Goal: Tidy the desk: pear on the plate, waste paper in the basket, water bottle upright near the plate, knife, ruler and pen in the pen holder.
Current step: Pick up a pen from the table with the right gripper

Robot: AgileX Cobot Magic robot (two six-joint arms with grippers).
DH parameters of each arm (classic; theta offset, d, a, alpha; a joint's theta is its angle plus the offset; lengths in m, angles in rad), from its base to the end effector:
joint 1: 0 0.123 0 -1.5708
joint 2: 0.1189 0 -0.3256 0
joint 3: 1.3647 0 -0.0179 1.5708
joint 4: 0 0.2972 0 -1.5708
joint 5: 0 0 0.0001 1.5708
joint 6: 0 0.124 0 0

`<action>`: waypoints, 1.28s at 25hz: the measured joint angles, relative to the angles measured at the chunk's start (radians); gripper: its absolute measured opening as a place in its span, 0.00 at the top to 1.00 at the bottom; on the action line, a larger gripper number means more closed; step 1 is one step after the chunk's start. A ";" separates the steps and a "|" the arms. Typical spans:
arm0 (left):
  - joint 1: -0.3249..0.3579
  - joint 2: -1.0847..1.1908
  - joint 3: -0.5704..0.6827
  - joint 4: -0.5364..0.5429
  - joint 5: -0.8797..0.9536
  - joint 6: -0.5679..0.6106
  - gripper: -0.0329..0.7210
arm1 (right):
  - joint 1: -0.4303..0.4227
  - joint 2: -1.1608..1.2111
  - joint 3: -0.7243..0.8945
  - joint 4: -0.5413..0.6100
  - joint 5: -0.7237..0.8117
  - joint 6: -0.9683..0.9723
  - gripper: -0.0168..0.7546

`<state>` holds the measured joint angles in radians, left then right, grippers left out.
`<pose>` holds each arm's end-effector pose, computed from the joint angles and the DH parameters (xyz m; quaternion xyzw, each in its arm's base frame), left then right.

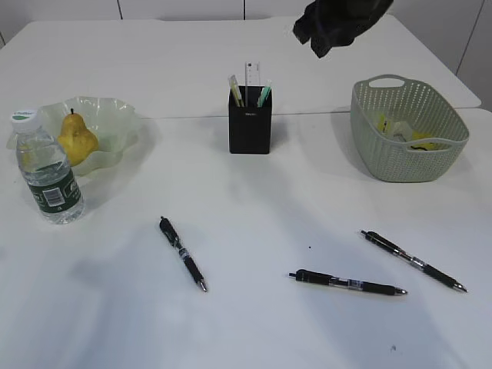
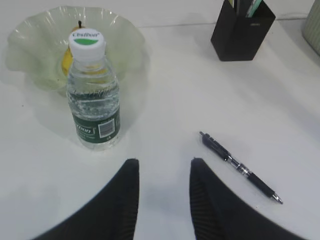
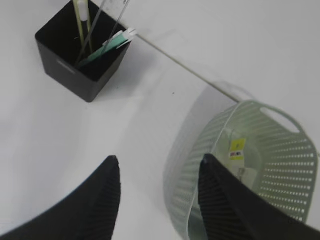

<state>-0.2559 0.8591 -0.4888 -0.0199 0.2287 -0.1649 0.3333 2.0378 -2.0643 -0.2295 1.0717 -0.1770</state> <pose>0.2093 -0.0554 0.2664 0.0320 0.8625 -0.1122 0.4925 0.5224 0.1546 0.3471 -0.2603 0.9110 -0.0886 0.3075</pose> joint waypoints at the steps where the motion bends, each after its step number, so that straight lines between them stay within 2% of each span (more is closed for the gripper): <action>1: 0.000 0.000 0.000 -0.001 0.016 0.000 0.64 | 0.000 -0.011 0.000 0.021 0.033 0.004 0.45; 5: 0.000 0.000 0.000 -0.002 0.068 0.000 0.64 | 0.000 -0.048 0.000 0.090 0.151 0.042 0.45; 14: 0.000 0.000 0.000 -0.087 0.153 0.000 0.64 | 0.000 -0.183 0.028 0.208 0.178 0.088 0.45; 17: 0.000 0.000 0.000 -0.112 0.192 0.000 0.64 | 0.000 -0.255 0.098 0.214 0.180 0.093 0.45; 25: 0.000 0.000 0.000 -0.155 0.260 0.000 0.64 | 0.000 -0.430 0.443 0.175 0.180 0.076 0.45; 32: 0.000 0.000 0.000 -0.116 0.330 0.000 0.64 | 0.000 -0.535 0.574 0.102 0.180 0.052 0.45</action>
<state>-0.2559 0.8591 -0.4888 -0.1360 0.5583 -0.1649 0.3333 1.5025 -1.4906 -0.1274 1.2517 -0.1252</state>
